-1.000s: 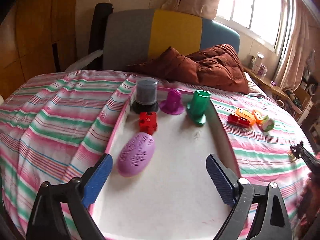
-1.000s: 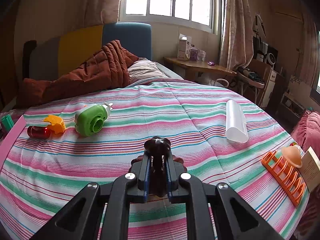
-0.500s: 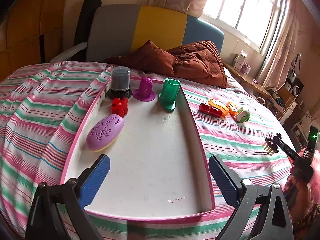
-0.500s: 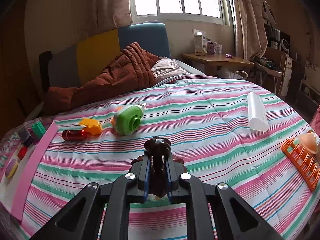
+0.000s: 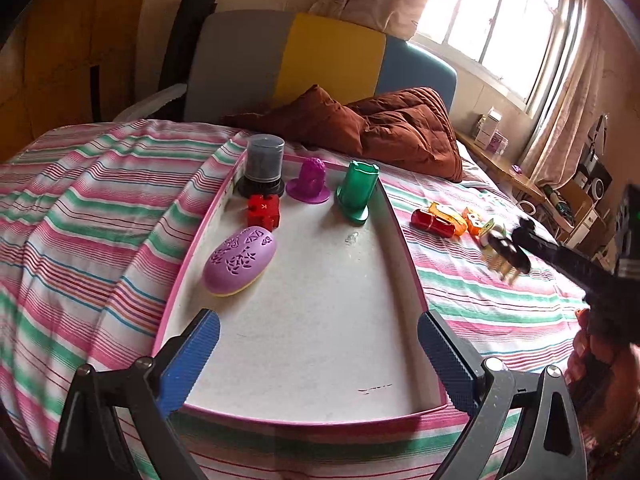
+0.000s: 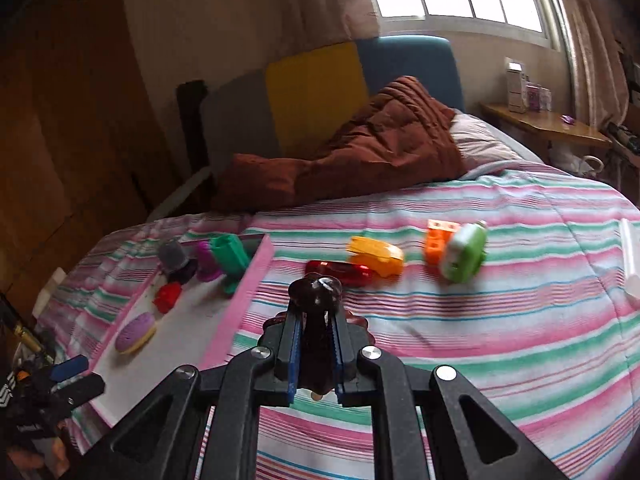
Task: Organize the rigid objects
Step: 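Carry the brown spiky toy into the tray and open the right tool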
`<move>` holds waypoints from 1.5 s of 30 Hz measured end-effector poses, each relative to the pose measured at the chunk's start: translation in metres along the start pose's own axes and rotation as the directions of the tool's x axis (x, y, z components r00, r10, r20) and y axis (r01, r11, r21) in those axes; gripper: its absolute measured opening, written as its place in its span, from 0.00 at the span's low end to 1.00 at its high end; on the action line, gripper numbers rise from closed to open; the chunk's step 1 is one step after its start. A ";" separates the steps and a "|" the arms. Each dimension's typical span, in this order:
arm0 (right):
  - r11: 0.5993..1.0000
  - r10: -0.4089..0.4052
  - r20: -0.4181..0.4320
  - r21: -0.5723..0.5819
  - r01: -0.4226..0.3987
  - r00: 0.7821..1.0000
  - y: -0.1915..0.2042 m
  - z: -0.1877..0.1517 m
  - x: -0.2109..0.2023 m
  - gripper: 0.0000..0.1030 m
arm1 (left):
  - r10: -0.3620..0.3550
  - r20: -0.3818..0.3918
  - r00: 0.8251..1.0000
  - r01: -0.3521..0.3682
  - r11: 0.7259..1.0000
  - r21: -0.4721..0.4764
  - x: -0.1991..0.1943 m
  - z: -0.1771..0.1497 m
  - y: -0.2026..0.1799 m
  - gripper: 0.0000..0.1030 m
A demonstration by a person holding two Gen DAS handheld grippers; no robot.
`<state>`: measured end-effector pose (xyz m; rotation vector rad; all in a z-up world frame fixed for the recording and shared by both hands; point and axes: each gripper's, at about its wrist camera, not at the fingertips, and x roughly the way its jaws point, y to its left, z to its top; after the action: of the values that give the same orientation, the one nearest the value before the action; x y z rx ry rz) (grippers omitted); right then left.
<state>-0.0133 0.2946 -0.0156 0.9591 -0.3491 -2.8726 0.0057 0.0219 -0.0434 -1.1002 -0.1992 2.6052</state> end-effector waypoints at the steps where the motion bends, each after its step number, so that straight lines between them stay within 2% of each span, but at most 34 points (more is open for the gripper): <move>1: 0.999 0.027 -0.010 -0.018 -0.027 1.000 0.013 0.005 0.006 0.11 | 0.000 0.001 1.000 0.000 1.000 -0.004 -0.001 -0.001 0.002 0.97; 4: 0.994 0.081 -0.042 -0.071 -0.084 0.996 0.048 0.016 0.026 0.11 | -0.012 0.002 1.000 0.012 1.000 -0.022 -0.004 -0.002 0.008 0.97; 9: 0.979 0.108 -0.117 -0.163 -0.126 0.987 0.092 0.024 0.064 0.11 | -0.010 0.010 1.000 0.010 1.000 -0.013 -0.009 -0.004 0.012 0.97; 18: 0.966 0.057 -0.234 -0.231 -0.112 0.970 0.129 0.029 0.130 0.11 | 0.014 0.023 1.000 -0.013 0.998 -0.058 -0.017 -0.006 0.032 0.97; 26: 0.966 0.041 -0.264 -0.237 -0.106 0.964 0.150 0.034 0.162 0.12 | 0.025 0.020 1.000 -0.023 0.996 -0.084 -0.019 -0.007 0.042 0.97; 28: 0.967 0.048 -0.261 -0.229 -0.110 0.964 0.152 0.034 0.164 0.12 | 0.027 0.023 0.999 -0.024 0.996 -0.091 -0.020 -0.008 0.044 0.97; 31: 0.971 0.077 -0.282 -0.195 -0.136 0.956 0.151 0.034 0.162 0.19 | 0.026 0.028 0.999 -0.023 0.995 -0.101 -0.021 -0.008 0.047 0.97; 36: 0.968 0.072 -0.306 -0.206 -0.140 0.949 0.151 0.024 0.151 0.22 | 0.029 0.031 0.999 -0.025 0.993 -0.112 -0.021 -0.007 0.048 0.97; 45: 0.973 0.107 -0.196 -0.183 -0.144 0.975 0.129 0.014 0.097 0.25 | 0.019 0.027 0.999 -0.016 0.995 -0.100 -0.022 -0.010 0.042 0.97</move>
<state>-0.0973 0.1565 -0.0298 1.1108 -0.1040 -2.6183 0.0176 -0.0244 -0.0455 -1.1035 -0.3313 2.6528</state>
